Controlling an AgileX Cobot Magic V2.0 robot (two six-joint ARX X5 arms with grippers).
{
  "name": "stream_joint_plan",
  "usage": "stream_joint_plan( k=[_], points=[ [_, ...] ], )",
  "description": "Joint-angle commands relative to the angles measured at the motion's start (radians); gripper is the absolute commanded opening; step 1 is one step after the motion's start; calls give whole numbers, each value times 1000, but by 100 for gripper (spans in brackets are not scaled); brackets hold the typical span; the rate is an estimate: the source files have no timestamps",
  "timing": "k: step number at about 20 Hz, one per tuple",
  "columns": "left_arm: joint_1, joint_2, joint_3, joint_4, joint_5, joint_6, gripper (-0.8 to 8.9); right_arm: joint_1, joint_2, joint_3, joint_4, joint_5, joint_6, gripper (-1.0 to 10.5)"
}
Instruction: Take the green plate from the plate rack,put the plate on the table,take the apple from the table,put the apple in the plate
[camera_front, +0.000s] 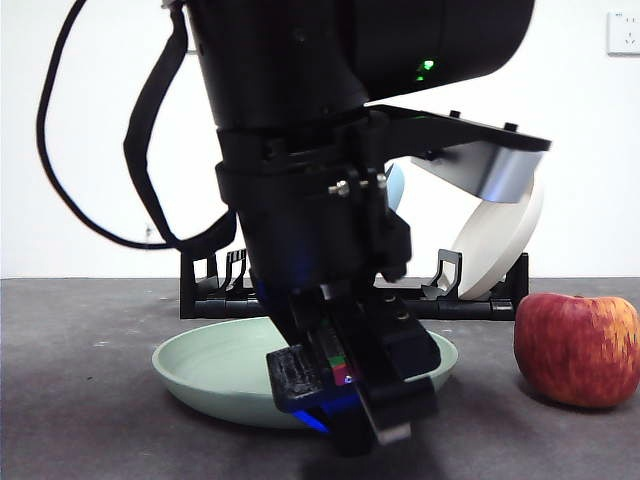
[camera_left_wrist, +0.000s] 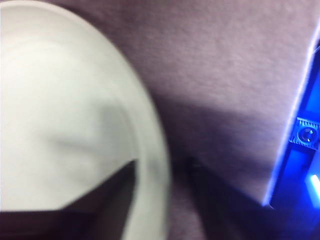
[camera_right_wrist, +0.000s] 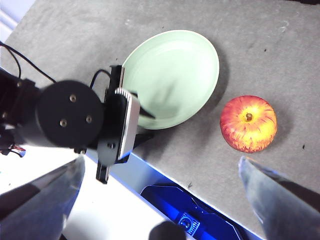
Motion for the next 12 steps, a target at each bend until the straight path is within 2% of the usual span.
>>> stream_joint_plan(
  k=[1, 6, 9, 12],
  points=[
    [-1, 19, -14, -11, 34, -19, 322, 2, 3, 4, 3, 2, 6, 661],
    [2, -47, 29, -44, 34, -45, 324, 2, 9, 4, 3, 3, 6, 661],
    [2, -132, 95, -155, 33, -52, 323, 2, 25, 4, 5, 10, 6, 661],
    [2, -247, 185, -266, 36, -95, 323, 2, 68, 4, 19, 100, 5, 661]
  ],
)
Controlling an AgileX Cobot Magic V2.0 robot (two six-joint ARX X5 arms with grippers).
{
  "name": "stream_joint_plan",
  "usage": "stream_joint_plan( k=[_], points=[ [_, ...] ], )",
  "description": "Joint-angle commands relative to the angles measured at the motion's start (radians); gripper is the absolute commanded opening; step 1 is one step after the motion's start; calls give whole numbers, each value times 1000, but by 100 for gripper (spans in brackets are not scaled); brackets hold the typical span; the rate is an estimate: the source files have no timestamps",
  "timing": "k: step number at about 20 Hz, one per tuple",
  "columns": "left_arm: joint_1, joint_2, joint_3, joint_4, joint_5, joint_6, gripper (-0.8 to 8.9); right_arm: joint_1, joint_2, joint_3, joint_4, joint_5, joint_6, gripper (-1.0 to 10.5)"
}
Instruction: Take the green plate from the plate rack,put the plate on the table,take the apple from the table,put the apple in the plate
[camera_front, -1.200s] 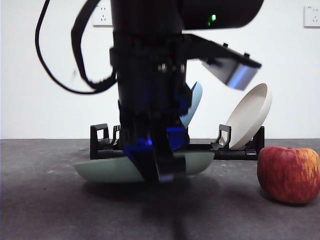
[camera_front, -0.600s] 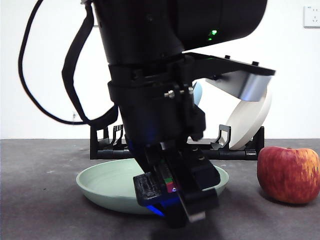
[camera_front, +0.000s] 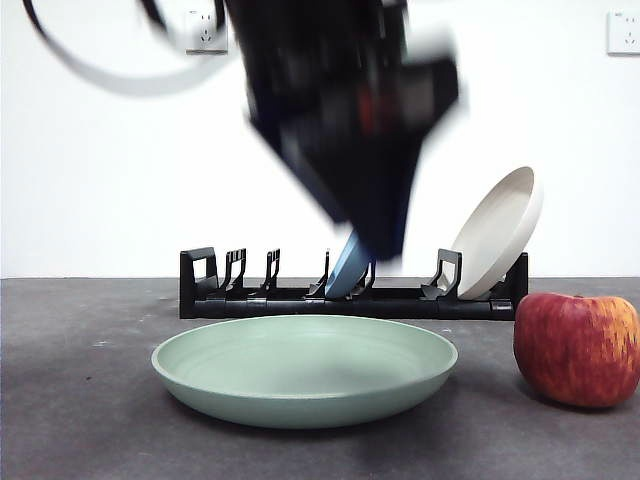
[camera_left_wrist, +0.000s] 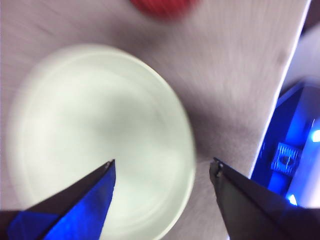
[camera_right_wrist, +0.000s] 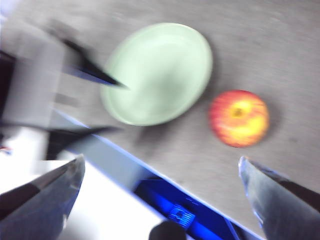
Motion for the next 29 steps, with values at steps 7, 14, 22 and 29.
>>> stream_joint_plan(
  k=[7, 14, 22, 29],
  points=[
    [-2, -338, 256, -161, 97, -157, 322, 32, 257, 4, 137, 130, 13, 661],
    [-2, -471, 325, -240, 179, -166, 318, 150, 449, 4, 213, 297, 20, 661],
    [-2, -519, 325, -375, 217, -183, 318, 254, 619, 4, 325, 414, 48, 662],
    [-2, -517, 325, -453, 248, -187, 318, 265, 728, 4, 350, 419, 59, 661]
  ],
)
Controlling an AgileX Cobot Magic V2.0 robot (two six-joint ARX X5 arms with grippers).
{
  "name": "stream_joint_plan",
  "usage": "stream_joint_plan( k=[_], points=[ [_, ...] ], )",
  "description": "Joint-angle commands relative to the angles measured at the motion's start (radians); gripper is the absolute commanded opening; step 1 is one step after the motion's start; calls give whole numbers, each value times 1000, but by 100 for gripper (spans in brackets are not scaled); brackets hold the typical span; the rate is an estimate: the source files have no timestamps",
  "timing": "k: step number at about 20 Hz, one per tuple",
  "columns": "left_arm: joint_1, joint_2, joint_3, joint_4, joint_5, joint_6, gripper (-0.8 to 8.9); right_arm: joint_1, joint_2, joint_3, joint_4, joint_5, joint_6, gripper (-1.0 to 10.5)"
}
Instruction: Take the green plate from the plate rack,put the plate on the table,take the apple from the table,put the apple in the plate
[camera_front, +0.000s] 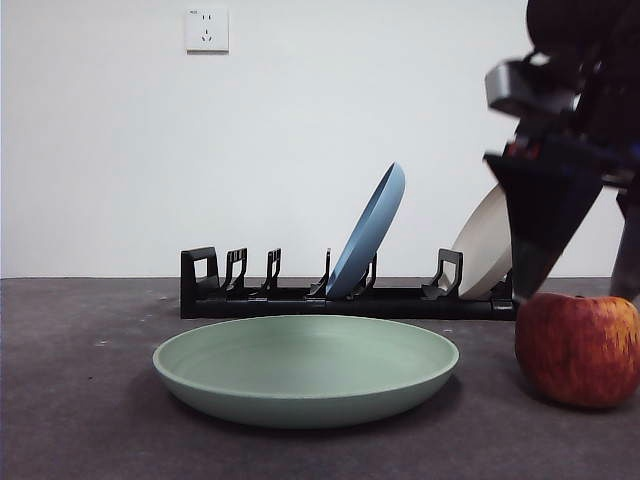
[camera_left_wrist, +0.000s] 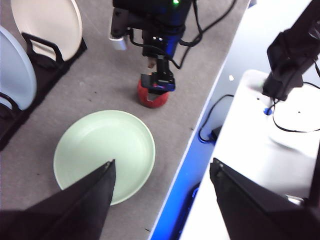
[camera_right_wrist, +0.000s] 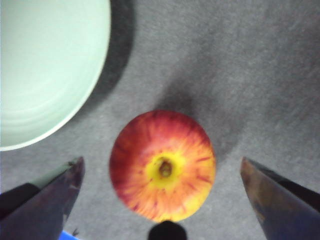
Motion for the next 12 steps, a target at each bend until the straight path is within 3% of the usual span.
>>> stream_joint_plan(
  k=[1, 6, 10, 12],
  points=[
    [-2, 0, -2, -3, 30, -10, 318, 2, 40, 3, 2, 15, 14, 661],
    [-2, 0, -2, -8, 35, -23, 318, 2, 95, 3, 3, 20, 14, 621],
    [-2, 0, -2, -8, 35, -27, 318, 2, 109, 3, 2, -7, 42, 414],
    [-2, 0, -2, -8, 35, -31, 318, 2, 109, 3, -3, -45, 48, 205]
  ],
)
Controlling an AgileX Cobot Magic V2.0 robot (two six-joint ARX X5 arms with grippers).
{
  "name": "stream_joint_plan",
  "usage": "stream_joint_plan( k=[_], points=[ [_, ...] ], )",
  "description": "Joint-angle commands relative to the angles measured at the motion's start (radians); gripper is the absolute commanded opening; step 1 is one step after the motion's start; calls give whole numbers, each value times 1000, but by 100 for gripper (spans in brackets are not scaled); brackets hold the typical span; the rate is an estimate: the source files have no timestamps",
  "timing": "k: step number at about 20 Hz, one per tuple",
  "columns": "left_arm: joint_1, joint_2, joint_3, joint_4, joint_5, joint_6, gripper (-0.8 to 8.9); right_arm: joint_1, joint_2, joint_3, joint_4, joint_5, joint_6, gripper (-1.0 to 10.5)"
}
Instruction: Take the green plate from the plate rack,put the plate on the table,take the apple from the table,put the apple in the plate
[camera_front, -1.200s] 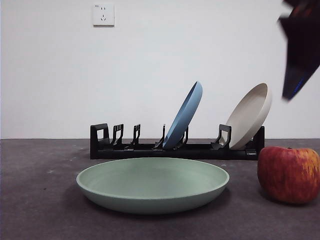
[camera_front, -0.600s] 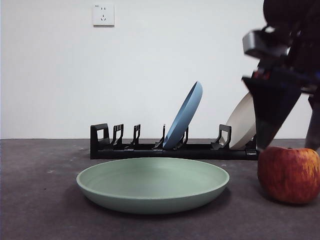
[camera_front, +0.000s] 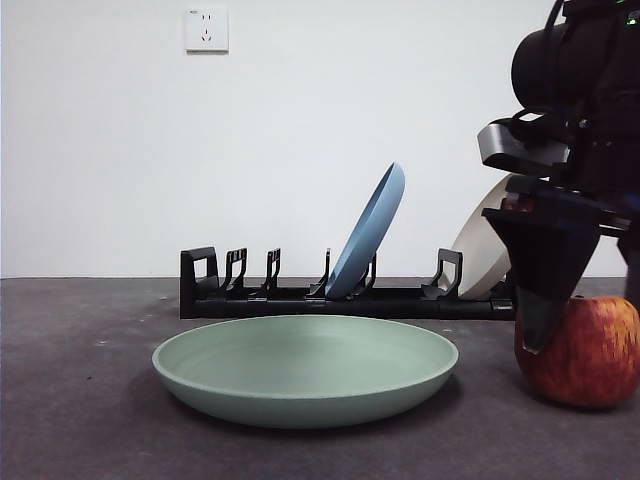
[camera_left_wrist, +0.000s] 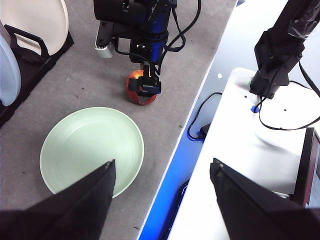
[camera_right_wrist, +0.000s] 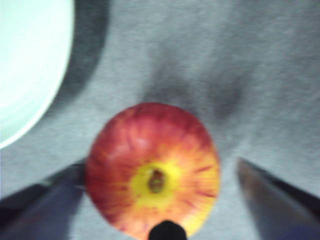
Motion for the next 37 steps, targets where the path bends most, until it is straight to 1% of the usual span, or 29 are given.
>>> stream_joint_plan(
  k=[1, 2, 3, 7, 11, 13, 16, 18, 19, 23, 27, 30, 32, 36, 37],
  points=[
    [-2, 0, -2, 0, 2, -11, 318, 3, 9, 3, -3, -39, 16, 138],
    [-2, 0, -2, 0, 2, -11, 318, 3, 9, 3, -5, -43, 19, 44],
    [-2, 0, -2, 0, 2, -11, 318, 3, 9, 3, -6, -42, 19, -22],
    [-2, 0, -2, -3, 1, -11, 318, 3, -31, 5, -6, -26, 42, -13],
    [-2, 0, -2, -6, 1, -10, 318, 29, -139, 34, -5, -2, 69, -13],
    [-2, 0, -2, -6, 1, -10, 318, 59, -160, 70, -5, -1, 89, -13],
    [-2, 0, -2, -6, 2, -10, 318, 143, -152, 135, 19, 11, 114, -13],
    [-2, 0, -2, -6, 1, -8, 318, 205, -126, 173, 50, 44, 134, -13],
    [-2, 0, -2, -7, 2, -6, 318, 235, -101, 193, 69, 49, 143, -14],
    [-2, 1, -2, -14, 2, -6, 318, 306, 37, 264, 127, 49, 161, -14],
    [-2, 1, -2, -19, 1, -6, 318, 344, 198, 323, 142, 52, 164, -14],
    [-2, 1, -2, -32, 1, -6, 318, 369, 274, 325, 174, 64, 161, -14],
    [-2, 1, -2, -40, 0, -6, 318, 388, 305, 325, 174, 99, 149, -13],
    [-2, 1, -2, -45, 0, -6, 318, 407, 322, 325, 174, 103, 142, -13],
    [-2, 1, -2, -45, 0, -6, 318, 407, 322, 325, 175, 100, 142, 3]
  ],
)
